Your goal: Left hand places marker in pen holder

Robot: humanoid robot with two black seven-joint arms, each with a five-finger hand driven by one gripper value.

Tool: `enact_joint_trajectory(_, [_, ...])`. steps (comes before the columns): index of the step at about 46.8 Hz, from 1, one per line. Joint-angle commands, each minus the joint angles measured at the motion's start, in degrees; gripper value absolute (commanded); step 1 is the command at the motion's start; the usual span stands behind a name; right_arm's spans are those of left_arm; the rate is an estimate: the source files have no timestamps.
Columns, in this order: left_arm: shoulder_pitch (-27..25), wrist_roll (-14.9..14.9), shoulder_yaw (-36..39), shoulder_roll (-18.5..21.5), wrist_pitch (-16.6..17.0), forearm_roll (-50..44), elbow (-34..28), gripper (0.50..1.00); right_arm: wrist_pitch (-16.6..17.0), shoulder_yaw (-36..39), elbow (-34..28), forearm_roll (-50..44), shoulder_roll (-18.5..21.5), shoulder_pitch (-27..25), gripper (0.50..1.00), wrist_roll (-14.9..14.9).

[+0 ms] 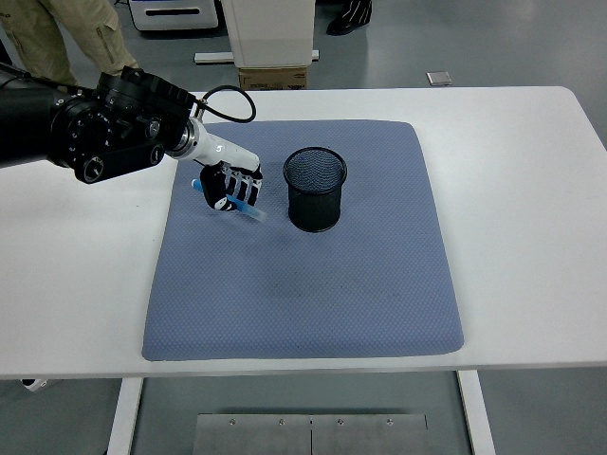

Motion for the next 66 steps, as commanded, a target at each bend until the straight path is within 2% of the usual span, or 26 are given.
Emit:
enact_joint_trajectory(1, [-1.1,-0.1,-0.6,0.3,-1.0,-1.8,0.1,0.5,0.0,0.0,0.0,0.0,0.0,0.0,1.0,-0.1])
enact_joint_trajectory(10, [-3.7,-2.1,-3.6,1.5,-2.8,-5.6,0.3,0.5,0.0,0.0,0.0,0.0,0.0,0.0,1.0,0.0])
enact_joint_trajectory(19, [-5.4,-2.1,-6.4,1.7,-4.4,-9.5,0.7,0.5,0.0,-0.1,0.0,0.0,0.0,0.0,1.0,-0.1])
enact_joint_trajectory(35, [-5.4,-2.2,-11.3,1.5,-4.3,-15.0,0.8,0.5,0.0,-0.1,0.0,0.0,0.0,0.0,1.0,0.0])
enact_joint_trajectory(43, [-4.5,-2.2,-13.2,0.7,-3.5,-20.6,0.8,0.5,0.0,0.0,0.0,0.0,0.0,0.0,1.0,0.0])
enact_joint_trajectory(52, [-0.6,-2.3,-14.1,-0.3,-3.0,-24.7,1.5,0.5,0.0,-0.1,0.0,0.0,0.0,0.0,1.0,0.0])
enact_joint_trajectory(58, [1.0,-4.5,-14.3,-0.6,-2.8,-28.5,2.5,0.5,0.0,0.0,0.0,0.0,0.0,0.0,1.0,0.0])
enact_joint_trajectory(66, [2.8,-5.0,-14.4,-0.9,-1.4,-30.3,2.9,0.5,0.0,0.0,0.0,0.0,0.0,0.0,1.0,0.0])
